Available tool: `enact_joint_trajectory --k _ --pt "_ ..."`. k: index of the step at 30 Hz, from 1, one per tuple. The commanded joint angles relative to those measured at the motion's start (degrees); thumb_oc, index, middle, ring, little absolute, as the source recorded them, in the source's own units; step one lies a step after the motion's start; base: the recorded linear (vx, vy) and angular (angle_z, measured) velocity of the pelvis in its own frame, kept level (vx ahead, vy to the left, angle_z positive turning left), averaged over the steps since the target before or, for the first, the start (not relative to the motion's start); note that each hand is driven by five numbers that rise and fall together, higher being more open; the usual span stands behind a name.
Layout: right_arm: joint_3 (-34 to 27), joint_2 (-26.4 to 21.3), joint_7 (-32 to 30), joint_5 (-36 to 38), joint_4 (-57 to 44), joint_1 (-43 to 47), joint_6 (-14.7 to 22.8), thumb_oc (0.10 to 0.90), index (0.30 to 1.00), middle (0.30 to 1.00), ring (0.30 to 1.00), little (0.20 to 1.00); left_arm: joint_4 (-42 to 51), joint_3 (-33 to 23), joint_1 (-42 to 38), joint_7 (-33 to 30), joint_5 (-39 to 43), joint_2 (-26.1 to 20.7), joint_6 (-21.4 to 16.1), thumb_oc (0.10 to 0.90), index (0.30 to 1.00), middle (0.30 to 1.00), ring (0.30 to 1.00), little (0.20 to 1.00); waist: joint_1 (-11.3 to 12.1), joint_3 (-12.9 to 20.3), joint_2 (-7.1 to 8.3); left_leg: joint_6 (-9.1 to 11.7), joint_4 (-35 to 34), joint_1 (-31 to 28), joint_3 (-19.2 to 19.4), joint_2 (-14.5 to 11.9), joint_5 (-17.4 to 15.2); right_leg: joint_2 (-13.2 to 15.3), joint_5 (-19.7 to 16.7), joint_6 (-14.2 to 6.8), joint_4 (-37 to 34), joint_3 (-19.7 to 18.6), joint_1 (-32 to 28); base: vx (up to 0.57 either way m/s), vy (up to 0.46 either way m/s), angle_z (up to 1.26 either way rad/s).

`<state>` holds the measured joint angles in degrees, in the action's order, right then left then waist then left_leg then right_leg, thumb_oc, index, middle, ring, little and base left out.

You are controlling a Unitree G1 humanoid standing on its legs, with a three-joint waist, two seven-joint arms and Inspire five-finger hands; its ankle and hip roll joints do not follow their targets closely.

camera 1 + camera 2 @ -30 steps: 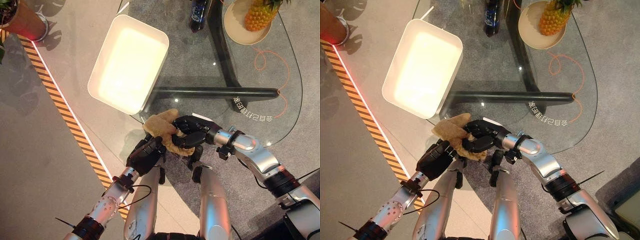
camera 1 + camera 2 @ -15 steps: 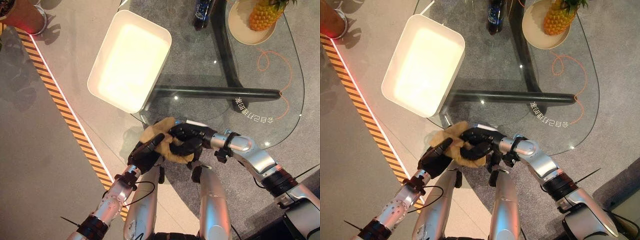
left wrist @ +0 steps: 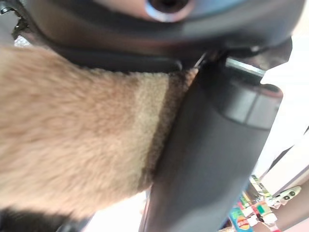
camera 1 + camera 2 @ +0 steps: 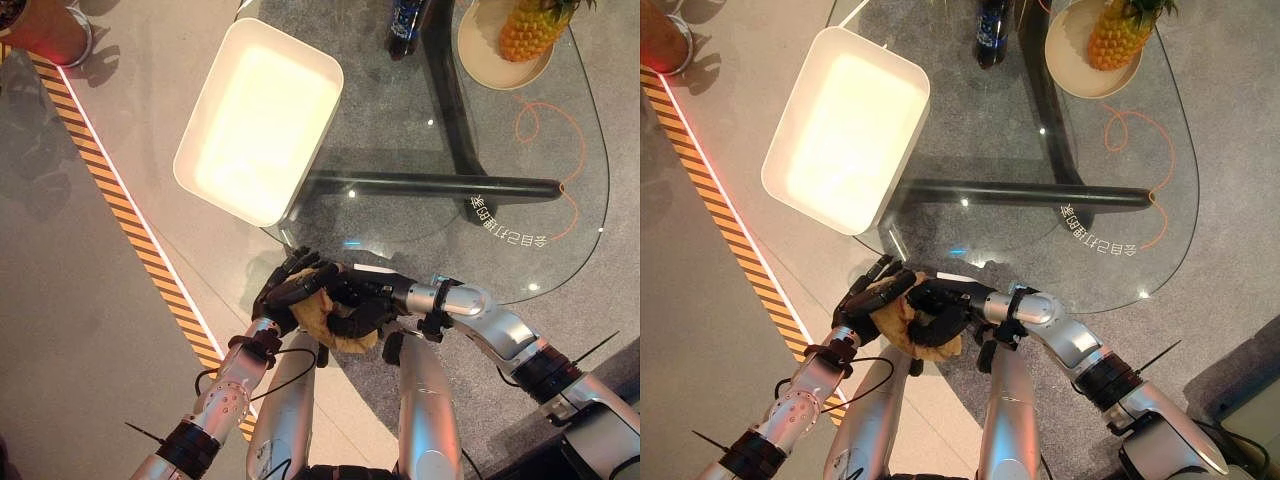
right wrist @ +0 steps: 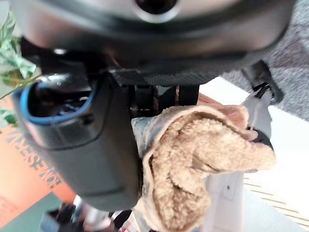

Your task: Wipe the table with a cloth and put it in the basket.

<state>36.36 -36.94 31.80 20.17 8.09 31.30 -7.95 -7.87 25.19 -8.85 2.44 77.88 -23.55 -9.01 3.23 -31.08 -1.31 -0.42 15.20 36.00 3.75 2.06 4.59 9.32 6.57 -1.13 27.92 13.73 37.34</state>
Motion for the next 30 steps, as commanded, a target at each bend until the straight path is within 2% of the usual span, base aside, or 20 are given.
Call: enact_joint_trajectory --k 1,4,5,9,16,18,22,25,29,30 --pt "5.35 1.93 3.51 1.45 -6.87 -2.36 3.13 0.1 0.3 0.3 0.3 0.2 11.85 -0.96 -2.38 4.42 -0.42 1.72 -2.79 0.1 0.3 0.3 0.3 0.2 1.43 1.29 0.01 -1.3 6.0 -0.44 1.48 2.23 -7.86 -3.84 -4.39 -1.71 -5.14 -1.83 -0.76 0.0 0.0 0.0" --pt "4.35 2.3 -0.04 2.35 -6.63 -2.28 4.35 0.1 0.3 0.3 0.3 0.2 11.65 -1.2 -2.47 4.62 -0.26 1.84 -2.35 0.1 0.3 0.3 0.3 0.2 1.39 1.29 0.08 -1.38 6.17 -0.38 1.49 2.18 -7.96 -3.84 -4.49 -1.84 -4.96 -1.9 -0.67 -0.02 0.002 0.0" --pt "3.7 2.37 -2.21 3.29 -6.78 -1.56 5.08 0.1 0.3 0.3 0.3 0.2 11.74 -1.48 -3.37 4.52 -0.26 1.83 -2.29 0.1 0.3 0.3 0.3 0.2 1.24 1.29 0.18 -1.7 5.71 1.23 1.71 2.22 -6.18 -3.77 -6.23 -1.37 -5.74 -1.56 0.73 -0.06 0.01 0.0" --pt "-0.16 4.23 -10.0 6.01 -6.68 -2.34 8.59 0.1 0.3 0.3 0.3 0.2 11.51 -2.11 -3.16 4.66 -0.29 2.77 -1.63 0.1 0.3 0.3 0.3 0.2 0.86 1.29 0.04 -1.88 5.91 0.94 1.83 2.29 -6.5 -3.79 -6.18 -1.55 -5.44 -2.0 0.68 -0.01 0.021 0.0" --pt "-5.54 6.78 -15.65 7.71 -7.35 -3.98 11.97 0.1 0.3 0.3 0.3 0.2 11.26 -3.29 -2.79 5.03 -1.31 4.11 -0.28 0.1 0.3 0.3 0.3 0.2 0.27 1.29 -0.21 -2.18 6.28 0.65 2.29 2.35 -7.06 -3.67 -5.96 -1.76 -5.04 -2.36 0.61 0.0 0.005 0.0" --pt "-6.86 7.55 -16.65 7.31 -7.6 -4.54 12.53 0.1 0.3 0.3 0.3 0.2 11.17 -3.58 -2.68 5.83 -1.62 4.38 0.99 0.8 0.9 0.9 0.9 0.9 0.13 1.29 -0.35 -2.25 6.31 0.58 2.41 2.31 -7.21 -3.54 -5.9 -1.83 -4.89 -2.38 0.65 0.01 0.031 -0.01" --pt "-7.91 7.97 -17.9 7.49 -7.93 -5.2 13.21 0.1 0.3 0.3 0.3 0.2 11.28 -3.47 -2.66 6.65 -1.36 4.64 0.99 0.8 0.9 0.9 0.9 0.9 0.0 1.29 -0.46 -2.38 6.12 0.24 2.61 2.26 -7.32 -3.44 -5.86 -1.93 -4.92 -2.38 0.43 0.0 0.0 0.0" --pt "-9.16 8.61 -20.42 8.43 -8.15 -5.77 15.02 0.1 0.3 0.3 0.3 0.2 11.15 -3.66 -2.64 7.45 -1.24 4.94 0.48 0.8 0.9 0.9 0.9 0.9 -0.15 1.29 -0.46 -2.49 6.13 0.24 2.87 2.14 -7.47 -3.44 -5.81 -1.96 -4.81 -2.36 0.51 0.0 0.0 0.0" --pt "-12.51 10.54 -23.96 13.47 -9.33 -6.57 19.74 0.1 0.3 0.3 0.3 0.2 11.26 -4.42 -2.19 7.8 -1.37 5.65 0.54 0.8 0.9 0.9 0.9 0.9 -0.4 1.29 -0.57 -2.64 6.06 -0.06 3.22 1.98 -7.74 -3.47 -5.54 -2.02 -4.37 -2.43 0.51 0.0 0.0 0.0" --pt "-12.51 10.54 -23.96 13.47 -9.33 -6.57 19.74 0.1 0.3 0.3 0.3 0.2 11.26 -4.41 -2.19 7.8 -1.37 5.65 0.54 0.8 0.9 0.9 0.9 0.9 -0.4 1.29 -0.57 -2.64 6.07 -0.06 3.23 1.98 -7.74 -3.47 -5.54 -2.02 -4.36 -2.44 0.52 0.0 0.0 0.0"
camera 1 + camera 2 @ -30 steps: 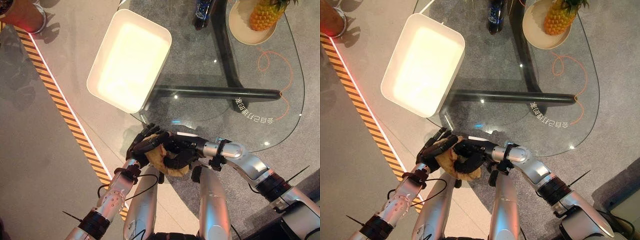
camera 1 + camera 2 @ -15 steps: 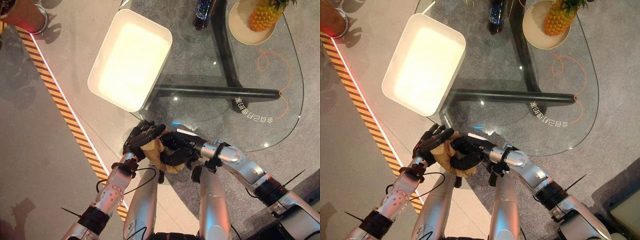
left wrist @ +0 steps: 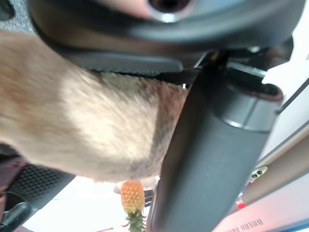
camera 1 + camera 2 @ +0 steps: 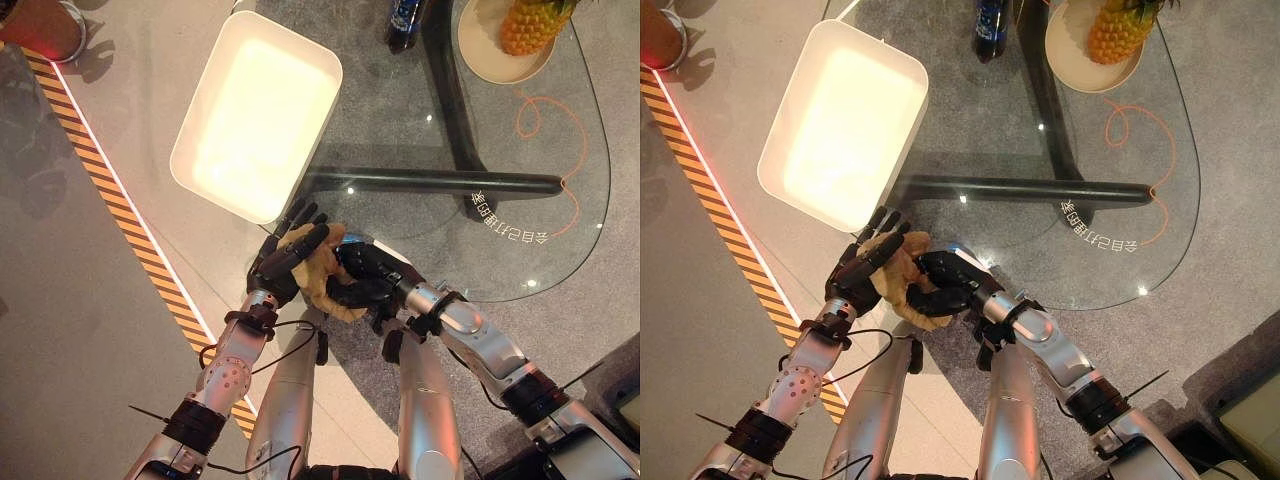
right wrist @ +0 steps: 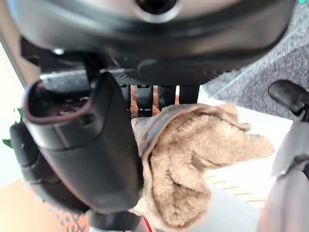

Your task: Wipe the table with a cloth and put it in the basket.

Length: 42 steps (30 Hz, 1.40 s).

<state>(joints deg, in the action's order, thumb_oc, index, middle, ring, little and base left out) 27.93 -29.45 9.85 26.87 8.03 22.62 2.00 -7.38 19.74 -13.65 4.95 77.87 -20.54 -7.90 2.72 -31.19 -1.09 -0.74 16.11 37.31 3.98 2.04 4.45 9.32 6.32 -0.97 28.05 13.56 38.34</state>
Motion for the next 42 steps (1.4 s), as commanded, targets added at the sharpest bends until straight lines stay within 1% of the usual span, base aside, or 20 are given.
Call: enact_joint_trajectory --k 1,3,6,12,14,17,20,24,26,27,28,33,34,38,42 --pt "-5.23 3.79 -2.8 8.35 -9.96 1.7 11.11 0.1 0.3 0.3 0.3 0.2 10.91 0.88 2.86 5.44 -1.69 2.99 -0.56 0.8 0.9 0.9 0.9 0.9 -0.02 1.4 -0.85 -2.39 5.22 -1.38 3.14 1.95 -7.73 -3.47 -5.22 -2.21 -4.31 -2.39 -0.39 0.0 0.0 0.0" --pt "-7.34 5.67 -3.75 10.68 -11.42 0.77 13.21 0.1 0.3 0.3 0.3 0.2 11.21 0.31 3.28 5.71 -2.0 3.47 -0.26 0.8 0.9 0.9 0.9 0.9 -0.27 1.4 -0.91 -2.51 5.04 -1.71 3.45 1.86 -7.91 -3.55 -5.09 -2.29 -4.33 -2.55 -0.56 0.0 0.0 0.0" --pt "-9.19 7.17 -4.29 11.35 -12.46 -0.08 14.88 0.1 0.3 0.3 0.3 0.2 11.03 -0.22 3.46 5.97 -2.37 4.16 -0.09 0.8 0.9 0.9 0.9 0.9 -0.64 1.4 -0.91 -2.54 4.9 -2.02 3.73 1.73 -8.13 -3.58 -5.03 -2.42 -4.41 -2.76 -0.73 0.0 0.0 0.0" --pt "-12.09 8.38 -4.2 11.8 -14.63 -1.63 16.92 0.1 0.3 0.3 0.3 0.2 11.42 -1.71 4.19 6.04 -2.52 4.49 0.93 0.8 0.9 0.9 0.9 0.9 -1.01 1.4 -0.66 -2.6 4.61 -2.43 4.22 1.26 -8.4 -3.68 -5.01 -2.53 -4.52 -2.95 -0.92 0.0 0.005 -0.07" --pt "-12.77 8.59 -3.79 12.18 -15.42 -1.88 17.09 0.1 0.3 0.3 0.3 0.2 11.46 -2.16 4.47 6.21 -2.29 4.35 1.28 0.8 0.9 0.9 0.9 0.9 -1.07 1.4 -0.49 -2.55 4.51 -2.54 4.26 1.19 -8.46 -3.75 -5.04 -2.62 -4.73 -2.97 -1.12 0.0 -0.013 -0.09" --pt "-12.78 8.83 -3.11 11.54 -15.95 -1.79 16.2 0.1 0.3 0.3 0.3 0.2 11.33 -2.25 4.36 6.29 -2.21 4.41 1.54 0.8 0.9 0.9 0.9 0.9 -1.19 1.4 -0.38 -2.53 4.52 -2.52 4.17 1.21 -8.53 -3.85 -5.09 -2.62 -4.83 -3.11 -1.07 0.0 -0.005 -0.01" --pt "-11.85 8.86 -2.15 10.73 -15.81 -1.34 14.68 0.1 0.3 0.3 0.3 0.2 11.1 -2.13 4.04 6.48 -2.47 4.63 1.76 0.8 0.9 0.9 0.9 0.9 -1.13 1.4 -0.38 -2.5 4.52 -2.41 4.09 1.25 -8.47 -3.83 -5.13 -2.56 -4.97 -3.19 -1.04 0.0 0.0 0.0" --pt "-9.94 8.33 0.55 9.72 -15.09 -1.09 11.35 0.1 0.3 0.3 0.3 0.2 11.2 -2.02 3.73 6.95 -2.62 4.73 1.86 0.8 0.9 0.9 0.9 0.9 -0.92 1.4 -0.41 -2.37 4.39 -2.07 3.92 1.38 -8.24 -3.77 -5.13 -2.44 -5.32 -3.05 -0.99 0.0 0.0 0.0" --pt "-8.59 8.15 1.46 7.67 -14.48 -1.0 9.41 0.1 0.3 0.3 0.3 0.2 11.24 -1.72 3.68 6.94 -2.71 4.54 1.87 0.8 0.9 0.9 0.9 0.9 -0.76 1.4 -0.43 -2.29 4.42 -1.99 3.71 1.49 -8.17 -3.72 -5.16 -2.4 -5.43 -2.95 -1.05 0.0 0.0 0.0" --pt "-8.59 8.15 1.46 7.67 -14.48 -1.0 9.41 0.1 0.3 0.3 0.3 0.2 11.24 -1.72 3.68 6.94 -2.71 4.54 1.87 0.8 0.9 0.9 0.9 0.9 -0.76 1.4 -0.43 -2.29 4.42 -1.99 3.71 1.49 -8.17 -3.72 -5.16 -2.4 -5.43 -2.95 -1.05 0.0 0.0 0.0" --pt "-8.09 7.87 1.56 7.09 -14.16 -0.79 8.65 0.1 0.3 0.3 0.3 0.2 11.3 -1.64 3.56 6.76 -2.69 4.45 1.96 0.8 0.9 0.9 0.9 0.9 -0.68 1.4 -0.42 -2.27 4.39 -1.95 3.63 1.52 -8.11 -3.72 -5.17 -2.37 -5.41 -2.91 -1.02 0.0 0.0 0.0" --pt "-3.99 5.37 4.14 1.59 -11.7 0.63 3.48 0.1 0.3 0.3 0.3 0.2 10.65 -1.41 2.98 7.33 -2.19 3.77 2.15 0.8 0.9 0.9 0.9 0.9 -0.24 1.4 -0.4 -2.17 4.26 -1.54 3.22 1.75 -7.82 -3.64 -5.31 -2.31 -5.68 -2.64 -0.73 0.0 0.0 0.0" --pt "-2.87 4.7 5.54 0.39 -11.18 1.0 1.98 0.1 0.3 0.3 0.3 0.2 10.64 -1.36 2.83 7.4 -2.19 3.52 2.28 0.8 0.9 0.9 0.9 0.9 -0.08 1.4 -0.36 -2.14 4.15 -1.48 3.13 1.79 -7.69 -3.63 -5.39 -2.3 -5.88 -2.54 -0.78 0.0 0.0 0.0" --pt "1.67 2.15 10.42 -1.32 -10.41 2.82 -1.54 0.1 0.3 0.3 0.3 0.2 10.57 0.36 2.06 7.36 -2.64 1.82 1.53 0.8 0.9 0.9 0.9 0.9 0.4 1.4 -0.15 -2.08 4.26 -0.91 2.48 2.16 -7.35 -3.71 -5.72 -2.29 -6.29 -2.29 -0.61 0.0 -0.017 0.01" --pt "4.87 1.18 11.04 -2.68 -10.2 4.81 -3.01 0.1 0.3 0.3 0.3 0.2 10.42 1.53 1.14 6.68 -4.29 1.11 0.98 0.8 0.9 0.9 0.9 0.9 0.71 1.4 -0.18 -2.01 4.19 -0.57 2.28 2.26 -7.08 -3.74 -5.86 -2.24 -6.55 -2.22 -0.39 0.0 0.0 0.01"
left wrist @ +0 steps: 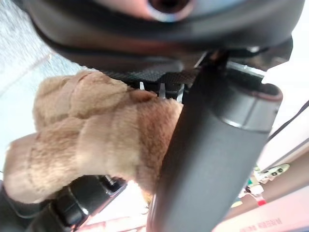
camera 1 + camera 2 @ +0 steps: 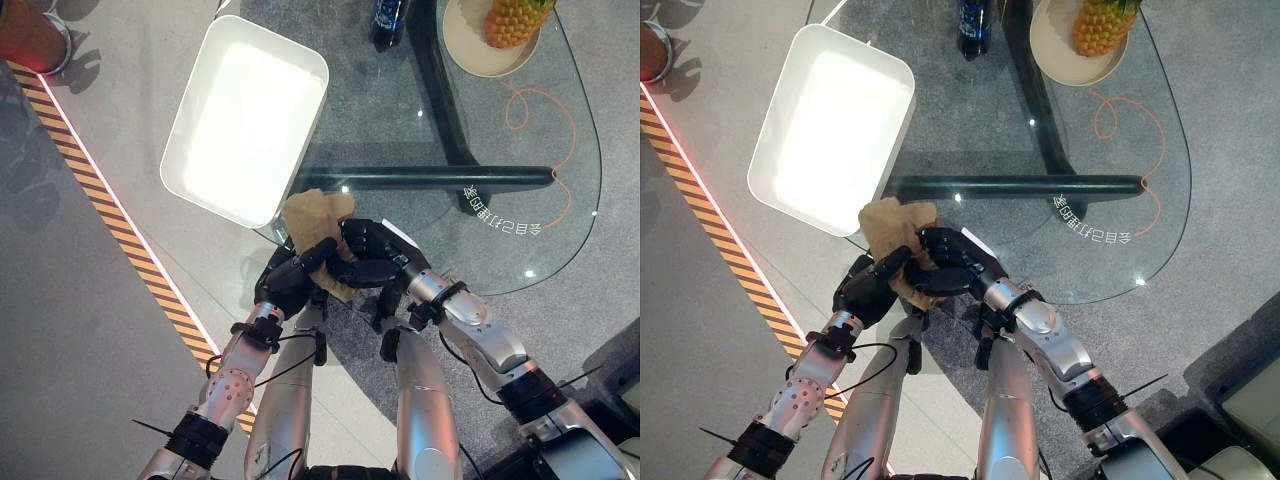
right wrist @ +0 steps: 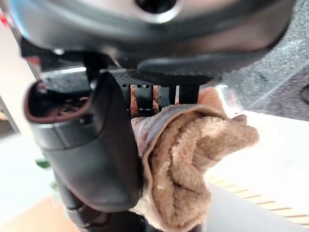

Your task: Wipe the table with a cloth and put it in the basket.

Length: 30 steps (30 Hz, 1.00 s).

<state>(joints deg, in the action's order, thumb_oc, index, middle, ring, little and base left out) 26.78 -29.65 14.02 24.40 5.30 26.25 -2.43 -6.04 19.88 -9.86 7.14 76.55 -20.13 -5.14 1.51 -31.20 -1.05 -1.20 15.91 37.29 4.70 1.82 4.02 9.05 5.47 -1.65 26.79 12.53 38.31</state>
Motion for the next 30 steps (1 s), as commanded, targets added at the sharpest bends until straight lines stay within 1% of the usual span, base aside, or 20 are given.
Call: enact_joint_trajectory --k 1,3,5,8,9,10,11,17,20,23,24,25,26,30 --pt "7.18 1.17 6.31 0.19 -7.3 2.15 1.46 0.1 0.3 0.3 0.3 0.2 9.14 2.13 -3.12 3.46 -5.61 0.31 -1.68 0.8 0.9 0.9 0.9 0.9 2.07 1.41 -0.32 -1.53 4.55 -0.31 1.53 2.52 -6.58 -3.46 -5.02 -1.55 -5.17 -1.17 -0.16 0.0 0.0 0.0" --pt "8.13 1.33 5.75 0.47 -7.27 3.2 1.39 0.1 0.3 0.3 0.3 0.2 8.98 3.15 -3.86 2.82 -9.21 -0.38 -1.33 0.8 0.9 0.9 0.9 0.9 2.2 1.41 -0.44 -1.53 4.69 -0.09 1.47 2.61 -6.41 -3.46 -5.15 -1.51 -5.16 -1.16 -0.03 0.0 0.0 0.0" --pt "8.52 1.22 5.85 0.65 -6.87 4.1 1.62 0.1 0.3 0.3 0.3 0.2 8.72 3.91 -4.63 1.79 -12.61 -1.26 -0.05 0.8 0.9 0.9 0.9 0.9 2.28 1.41 -0.65 -1.51 4.69 -0.06 1.35 2.76 -6.29 -3.47 -5.19 -1.52 -5.16 -1.23 0.04 0.0 0.0 0.0" --pt "9.38 0.85 6.38 0.41 -6.67 5.24 1.37 0.1 0.3 0.3 0.3 0.2 8.26 5.02 -5.48 1.42 -14.42 -2.29 0.73 0.8 0.9 0.9 0.9 0.9 2.28 1.41 -0.97 -1.56 4.72 0.04 1.47 2.86 -6.14 -3.47 -5.29 -1.52 -5.06 -1.39 0.3 0.0 0.028 0.0" --pt "9.52 0.71 6.51 0.45 -6.8 5.36 1.22 0.1 0.3 0.3 0.3 0.2 8.25 5.13 -5.58 1.39 -14.38 -2.49 0.67 0.564 0.698 0.698 0.698 0.664 2.26 1.41 -1.02 -1.58 4.71 0.05 1.53 2.84 -6.13 -3.48 -5.29 -1.51 -5.01 -1.43 0.38 0.0 0.044 0.01" --pt "9.73 0.5 6.43 0.56 -7.03 5.39 0.97 0.1 0.3 0.3 0.3 0.2 8.36 5.18 -5.67 1.62 -13.81 -2.72 0.67 0.138 0.333 0.333 0.333 0.238 2.25 1.41 -1.06 -1.64 4.73 0.0 1.61 2.84 -6.13 -3.48 -5.26 -1.5 -4.93 -1.44 0.39 0.0 0.033 0.02" --pt "9.87 0.3 6.34 0.58 -7.02 5.33 0.94 0.1 0.3 0.3 0.3 0.2 8.39 5.18 -5.65 1.99 -13.14 -2.91 0.51 0.1 0.3 0.3 0.3 0.2 2.24 1.41 -1.08 -1.69 4.79 -0.09 1.69 2.84 -6.19 -3.48 -5.23 -1.49 -4.84 -1.49 0.38 0.0 0.0 0.0" --pt "10.24 0.38 5.56 0.86 -6.28 5.45 0.55 0.1 0.3 0.3 0.3 0.2 7.96 5.47 -5.68 2.29 -11.62 -2.94 -0.5 0.1 0.3 0.3 0.3 0.2 2.28 1.41 -0.97 -1.75 4.9 0.06 1.84 2.72 -6.19 -3.55 -5.38 -1.49 -4.71 -1.49 0.62 0.0 0.0 0.0" --pt "10.07 0.54 4.25 1.16 -6.15 5.33 0.26 0.1 0.3 0.3 0.3 0.2 7.93 5.44 -5.77 2.26 -11.09 -2.78 -0.83 0.1 0.3 0.3 0.3 0.2 2.31 1.41 -0.93 -1.73 4.89 0.13 2.03 2.59 -6.18 -3.49 -5.35 -1.48 -4.5 -1.27 0.78 0.0 0.0 0.0" --pt "9.56 0.76 3.49 1.18 -6.02 5.0 0.37 0.1 0.3 0.3 0.3 0.2 7.93 5.12 -5.58 2.36 -10.63 -2.58 -0.68 0.1 0.3 0.3 0.3 0.2 2.32 1.41 -0.84 -1.73 4.81 -0.02 2.14 2.51 -6.22 -3.49 -5.34 -1.52 -4.44 -1.16 0.72 0.0 0.0 0.0" --pt "9.36 0.71 2.87 1.31 -6.04 4.88 0.44 0.232 0.413 0.413 0.413 0.332 7.94 5.06 -5.55 2.35 -10.81 -2.55 -0.79 0.1 0.3 0.3 0.3 0.2 2.3 1.41 -0.79 -1.76 4.79 -0.06 2.21 2.48 -6.22 -3.49 -5.36 -1.54 -4.41 -1.12 0.72 0.0 0.0 0.0" --pt "9.15 0.68 2.25 1.48 -5.93 4.79 0.61 0.589 0.719 0.719 0.719 0.689 8.0 5.09 -5.49 2.29 -10.78 -2.47 -0.81 0.1 0.3 0.3 0.3 0.2 2.29 1.41 -0.72 -1.76 4.79 -0.08 2.26 2.42 -6.24 -3.48 -5.38 -1.55 -4.38 -1.07 0.7 0.0 0.0 0.0" --pt "8.89 0.66 1.63 1.53 -5.78 4.72 0.77 0.8 0.9 0.9 0.9 0.9 7.97 5.04 -5.41 2.32 -10.81 -2.37 -0.83 0.1 0.3 0.3 0.3 0.2 2.28 1.41 -0.67 -1.77 4.82 -0.09 2.31 2.39 -6.27 -3.49 -5.36 -1.55 -4.32 -1.05 0.72 0.0 0.0 0.0" --pt "7.7 0.33 0.19 1.0 -5.51 4.27 0.92 0.8 0.9 0.9 0.9 0.9 8.09 4.58 -5.27 2.53 -10.73 -2.3 -0.71 0.1 0.3 0.3 0.3 0.2 2.18 1.41 -0.52 -1.71 4.87 -0.09 2.41 2.3 -6.36 -3.44 -5.31 -1.59 -4.4 -0.95 0.58 0.0 0.0 0.0"
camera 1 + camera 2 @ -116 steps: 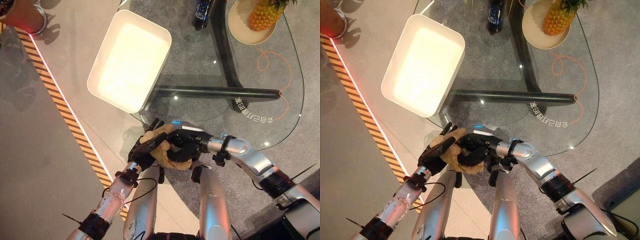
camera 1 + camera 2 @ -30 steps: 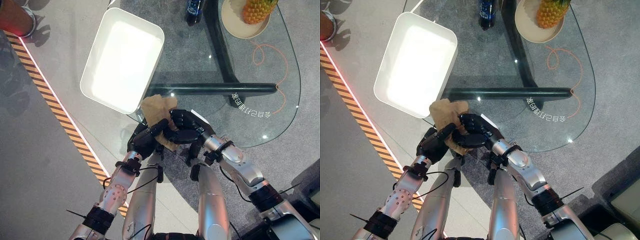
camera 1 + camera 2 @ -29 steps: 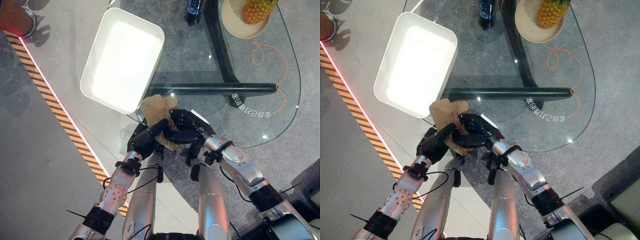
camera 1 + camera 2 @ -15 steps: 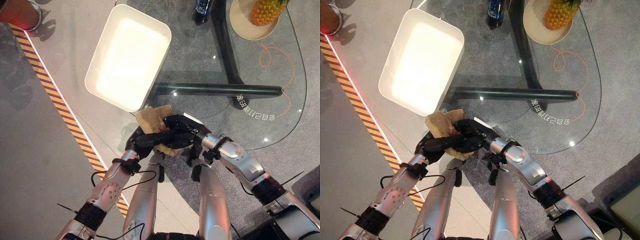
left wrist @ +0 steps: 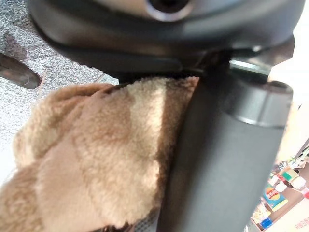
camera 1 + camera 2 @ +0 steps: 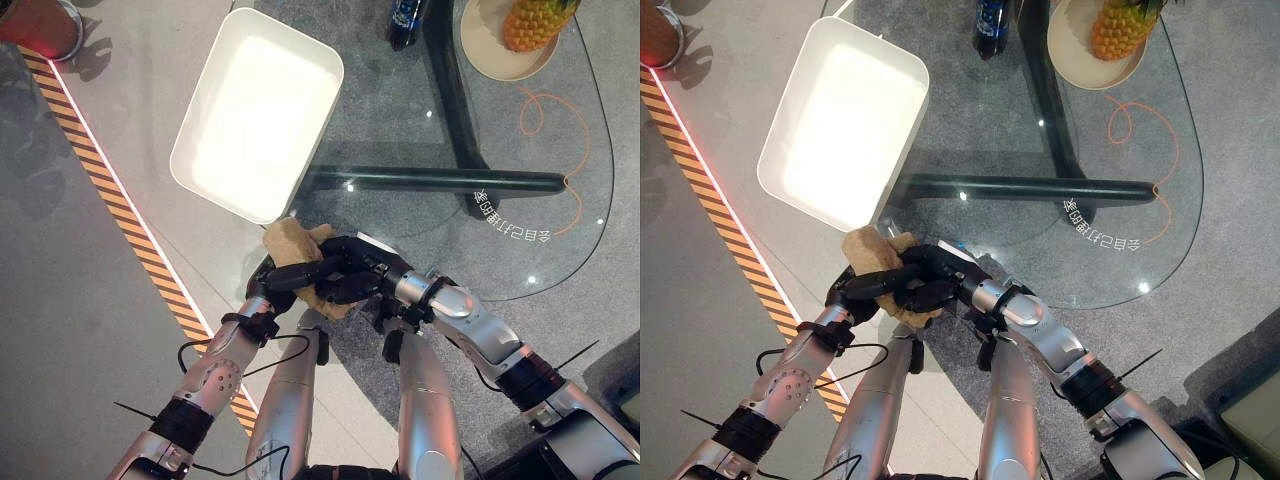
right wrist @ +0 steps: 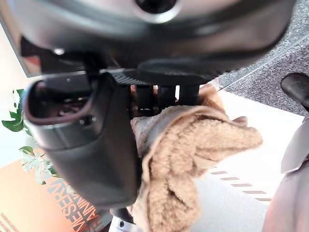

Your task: Wipe the table with a cloth and put it in the basket.

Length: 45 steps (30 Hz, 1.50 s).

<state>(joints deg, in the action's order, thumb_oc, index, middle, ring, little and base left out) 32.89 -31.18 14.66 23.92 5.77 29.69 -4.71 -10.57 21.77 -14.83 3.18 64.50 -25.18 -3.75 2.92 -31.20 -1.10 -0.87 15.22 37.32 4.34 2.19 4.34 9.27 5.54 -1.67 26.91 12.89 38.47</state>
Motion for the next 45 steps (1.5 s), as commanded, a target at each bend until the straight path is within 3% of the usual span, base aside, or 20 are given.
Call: enact_joint_trajectory --k 1,8,29,31,33,35,39,41,45 --pt "1.49 1.8 -0.61 1.39 -5.97 0.74 3.25 0.8 0.9 0.9 0.9 0.9 12.64 2.65 -0.27 6.54 1.34 2.73 -2.08 0.1 0.3 0.3 0.3 0.2 0.76 1.4 -0.46 -2.03 5.54 -0.14 2.77 1.93 -6.69 -3.65 -5.37 -1.56 -4.53 -1.3 0.4 0.0 0.0 0.0" --pt "-0.3 1.15 -3.04 -0.01 -7.14 -0.43 3.87 0.8 0.9 0.9 0.9 0.9 12.79 2.29 0.03 6.33 1.13 2.86 -2.19 0.1 0.3 0.3 0.3 0.2 0.43 1.4 -0.17 -2.16 5.57 -0.35 2.83 1.75 -6.8 -3.79 -5.34 -1.62 -4.25 -1.43 0.29 0.0 0.0 0.0" --pt "-13.41 0.66 -14.09 -1.54 -14.45 -6.55 12.68 0.8 0.9 0.9 0.9 0.9 13.53 -1.11 3.15 6.87 -0.22 4.08 -1.63 0.1 0.3 0.3 0.3 0.2 -1.32 1.4 1.05 -2.68 6.07 -0.88 3.64 0.75 -8.27 -4.42 -4.68 -2.14 -3.04 -2.25 0.2 0.0 -0.001 0.01" --pt "-14.0 0.7 -14.44 -2.05 -15.19 -7.42 12.92 0.8 0.9 0.9 0.9 0.9 13.59 -1.33 3.62 7.14 -0.23 4.18 -1.72 0.224 0.406 0.406 0.406 0.324 -1.47 1.4 1.09 -2.71 5.96 -0.99 3.68 0.69 -8.35 -4.5 -4.63 -2.2 -3.05 -2.42 0.17 0.0 0.0 0.0" --pt "-14.62 0.92 -14.42 -2.39 -15.89 -8.08 12.9 0.8 0.9 0.9 0.9 0.9 13.68 -1.65 3.96 7.84 0.13 4.28 -1.72 0.295 0.467 0.467 0.467 0.395 -1.61 1.4 1.2 -2.75 5.97 -1.02 3.79 0.61 -8.48 -4.63 -4.56 -2.2 -3.02 -2.5 0.17 0.0 0.0 0.0" --pt "-14.91 1.04 -14.05 -2.27 -16.08 -8.47 13.23 0.8 0.9 0.9 0.9 0.9 13.85 -1.87 4.18 8.47 0.34 4.42 -1.67 0.355 0.519 0.519 0.519 0.455 -1.67 1.4 1.29 -2.76 6.05 -0.93 3.85 0.5 -8.6 -4.63 -4.5 -2.18 -2.95 -2.49 0.26 0.0 0.0 0.0" --pt "-15.01 1.27 -13.61 -2.5 -15.98 -8.76 13.58 0.8 0.9 0.9 0.9 0.9 13.93 -1.96 4.29 10.3 1.86 4.7 -1.92 0.385 0.545 0.545 0.545 0.485 -1.74 1.4 1.4 -2.72 5.87 -1.2 3.86 0.49 -8.69 -4.68 -4.44 -2.17 -3.32 -2.53 -0.13 0.01 -0.009 -0.04" --pt "-14.98 1.54 -13.61 -2.79 -16.05 -8.75 13.71 0.8 0.9 0.9 0.9 0.9 14.06 -1.98 4.29 10.93 2.58 4.83 -1.88 0.465 0.613 0.613 0.613 0.565 -1.76 1.4 1.45 -2.7 5.8 -1.22 3.88 0.47 -8.72 -4.72 -4.45 -2.17 -3.4 -2.5 -0.15 0.0 0.0 0.0" --pt "-15.07 1.42 -13.62 -3.01 -16.21 -8.43 13.88 0.8 0.9 0.9 0.9 0.9 13.97 -1.94 4.1 12.31 4.1 5.07 -1.79 0.764 0.869 0.869 0.869 0.864 -1.83 1.4 1.53 -2.6 6.0 -0.97 4.0 0.36 -8.78 -4.65 -4.44 -2.13 -3.37 -2.42 -0.02 0.0 0.0 0.0"
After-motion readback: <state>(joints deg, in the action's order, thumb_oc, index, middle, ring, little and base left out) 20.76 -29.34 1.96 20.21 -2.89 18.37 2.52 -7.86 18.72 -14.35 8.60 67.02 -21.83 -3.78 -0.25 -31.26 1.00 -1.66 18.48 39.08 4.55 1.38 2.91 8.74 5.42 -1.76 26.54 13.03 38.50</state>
